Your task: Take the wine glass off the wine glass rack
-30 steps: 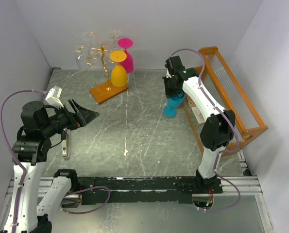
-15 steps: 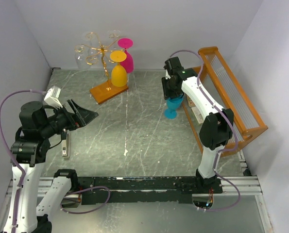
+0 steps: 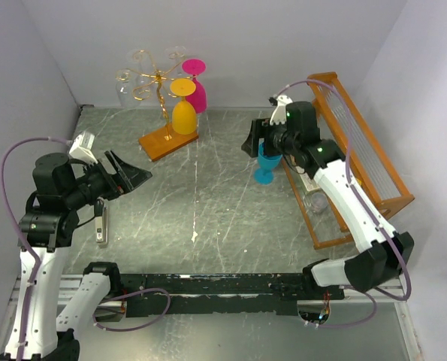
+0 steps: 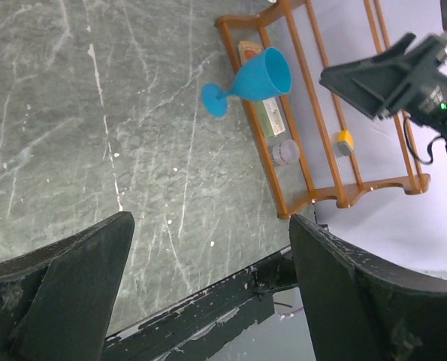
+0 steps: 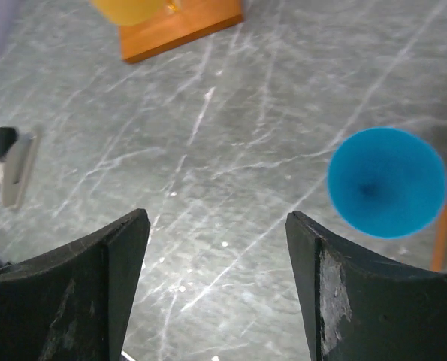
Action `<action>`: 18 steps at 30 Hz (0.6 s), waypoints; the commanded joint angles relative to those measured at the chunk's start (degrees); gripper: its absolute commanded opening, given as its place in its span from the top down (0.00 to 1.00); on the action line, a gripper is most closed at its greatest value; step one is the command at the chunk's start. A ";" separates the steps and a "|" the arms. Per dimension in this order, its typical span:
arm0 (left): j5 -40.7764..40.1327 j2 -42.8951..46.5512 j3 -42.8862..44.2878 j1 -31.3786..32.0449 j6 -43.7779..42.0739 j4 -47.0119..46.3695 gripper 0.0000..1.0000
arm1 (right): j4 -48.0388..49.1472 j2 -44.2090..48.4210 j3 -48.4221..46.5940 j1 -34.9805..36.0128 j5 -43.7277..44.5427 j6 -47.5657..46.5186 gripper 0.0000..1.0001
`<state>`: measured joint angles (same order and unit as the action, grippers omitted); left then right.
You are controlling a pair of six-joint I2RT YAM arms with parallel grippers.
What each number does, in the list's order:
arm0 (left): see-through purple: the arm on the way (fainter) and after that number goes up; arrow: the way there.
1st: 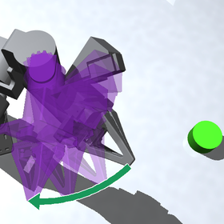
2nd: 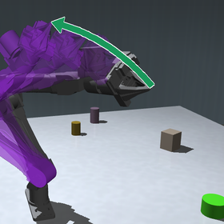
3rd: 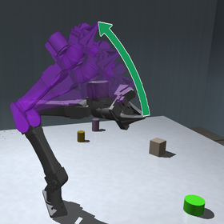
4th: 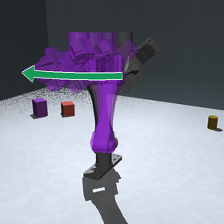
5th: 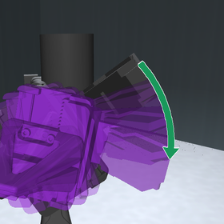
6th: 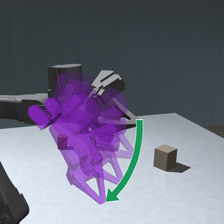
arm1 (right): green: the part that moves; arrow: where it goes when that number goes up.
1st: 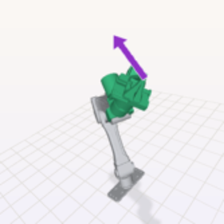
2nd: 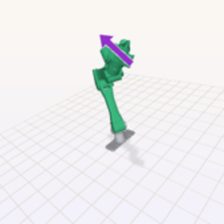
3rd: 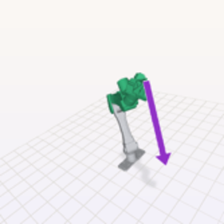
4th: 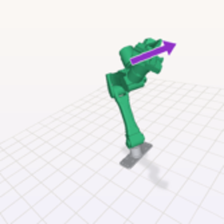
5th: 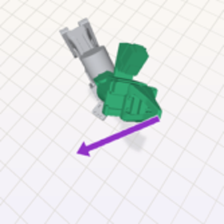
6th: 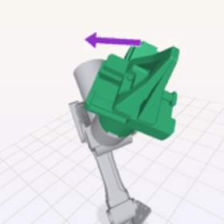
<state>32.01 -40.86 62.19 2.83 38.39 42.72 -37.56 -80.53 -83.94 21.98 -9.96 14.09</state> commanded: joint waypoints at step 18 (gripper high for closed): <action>-15.60 -22.23 24.44 0.16 -3.61 3.85 0.04 | 25.13 17.03 19.29 0.11 -14.40 6.58 0.13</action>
<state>22.41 -58.96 80.55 2.83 36.64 46.04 -14.48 -65.98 -65.34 21.98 -25.02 21.63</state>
